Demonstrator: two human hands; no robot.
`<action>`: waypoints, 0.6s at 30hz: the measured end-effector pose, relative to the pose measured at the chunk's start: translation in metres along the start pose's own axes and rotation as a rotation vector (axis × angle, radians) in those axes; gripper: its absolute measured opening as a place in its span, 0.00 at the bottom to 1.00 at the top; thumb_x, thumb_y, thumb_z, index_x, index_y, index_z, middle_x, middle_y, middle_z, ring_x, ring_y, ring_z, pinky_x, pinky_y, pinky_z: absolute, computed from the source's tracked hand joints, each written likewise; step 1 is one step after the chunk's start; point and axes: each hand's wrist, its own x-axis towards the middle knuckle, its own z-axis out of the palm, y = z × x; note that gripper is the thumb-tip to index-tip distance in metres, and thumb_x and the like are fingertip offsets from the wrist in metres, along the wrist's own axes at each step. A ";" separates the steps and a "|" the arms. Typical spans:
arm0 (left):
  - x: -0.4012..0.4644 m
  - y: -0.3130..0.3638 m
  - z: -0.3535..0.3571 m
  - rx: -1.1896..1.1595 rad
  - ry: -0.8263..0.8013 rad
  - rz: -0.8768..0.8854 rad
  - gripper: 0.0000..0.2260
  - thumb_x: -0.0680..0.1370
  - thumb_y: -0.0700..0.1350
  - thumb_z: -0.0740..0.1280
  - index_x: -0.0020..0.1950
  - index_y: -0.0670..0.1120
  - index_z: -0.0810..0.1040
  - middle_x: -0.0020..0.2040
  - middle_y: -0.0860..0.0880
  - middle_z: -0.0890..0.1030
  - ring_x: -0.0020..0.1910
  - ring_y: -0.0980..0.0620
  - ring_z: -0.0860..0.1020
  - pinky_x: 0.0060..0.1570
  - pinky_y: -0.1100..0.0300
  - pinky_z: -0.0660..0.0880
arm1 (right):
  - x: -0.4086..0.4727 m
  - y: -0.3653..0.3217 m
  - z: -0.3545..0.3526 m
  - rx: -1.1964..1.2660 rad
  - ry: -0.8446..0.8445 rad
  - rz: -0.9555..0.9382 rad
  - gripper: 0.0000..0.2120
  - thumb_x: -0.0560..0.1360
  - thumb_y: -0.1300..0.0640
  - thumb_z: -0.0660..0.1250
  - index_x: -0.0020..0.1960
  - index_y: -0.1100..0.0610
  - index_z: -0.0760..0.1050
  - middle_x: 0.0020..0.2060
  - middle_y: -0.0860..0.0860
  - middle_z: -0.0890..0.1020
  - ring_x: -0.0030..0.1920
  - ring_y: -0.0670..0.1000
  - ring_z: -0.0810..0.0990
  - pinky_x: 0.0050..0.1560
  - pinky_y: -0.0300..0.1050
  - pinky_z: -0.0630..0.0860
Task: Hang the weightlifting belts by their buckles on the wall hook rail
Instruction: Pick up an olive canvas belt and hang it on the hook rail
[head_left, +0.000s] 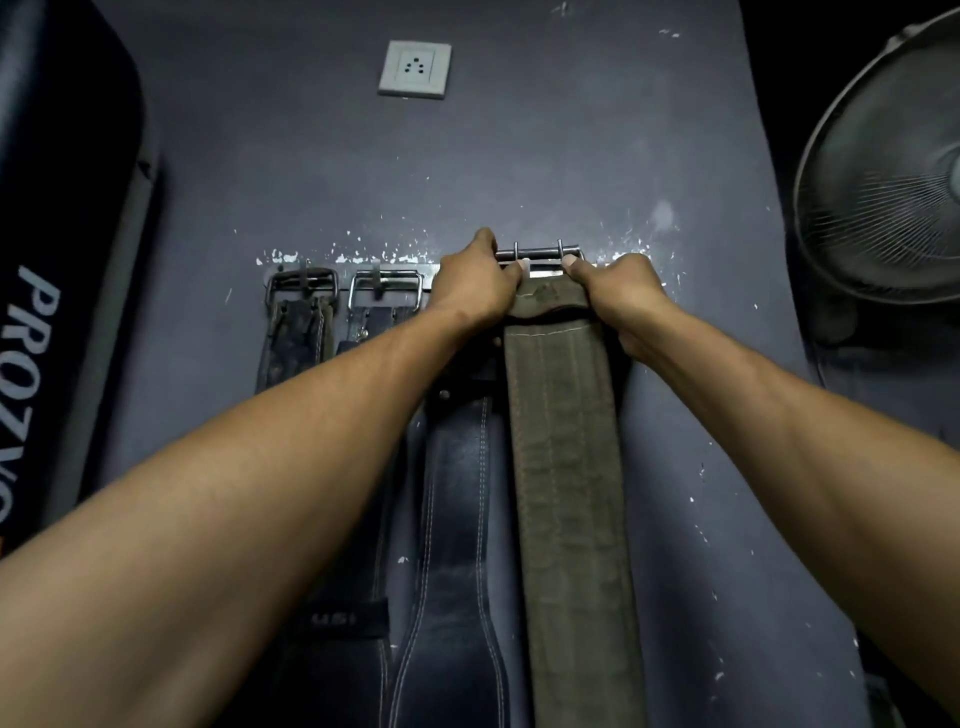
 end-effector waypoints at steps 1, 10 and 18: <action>-0.002 -0.001 0.001 0.042 0.004 0.018 0.18 0.81 0.57 0.65 0.63 0.45 0.73 0.60 0.40 0.81 0.59 0.37 0.79 0.52 0.54 0.73 | -0.003 0.001 -0.003 0.013 -0.015 0.013 0.27 0.69 0.38 0.74 0.52 0.62 0.81 0.50 0.57 0.87 0.49 0.59 0.86 0.53 0.56 0.84; -0.029 -0.007 0.000 0.098 -0.096 0.062 0.22 0.82 0.58 0.63 0.73 0.49 0.70 0.60 0.41 0.83 0.56 0.39 0.83 0.51 0.51 0.80 | -0.011 0.016 -0.003 0.036 -0.065 0.071 0.26 0.67 0.39 0.75 0.51 0.60 0.82 0.49 0.56 0.87 0.49 0.59 0.87 0.57 0.59 0.84; -0.036 -0.016 -0.013 -0.208 -0.283 -0.092 0.23 0.87 0.47 0.52 0.82 0.57 0.56 0.22 0.46 0.79 0.19 0.49 0.78 0.19 0.64 0.72 | -0.020 0.014 -0.004 -0.040 0.003 0.057 0.23 0.75 0.40 0.73 0.54 0.61 0.81 0.51 0.56 0.84 0.51 0.59 0.84 0.49 0.47 0.78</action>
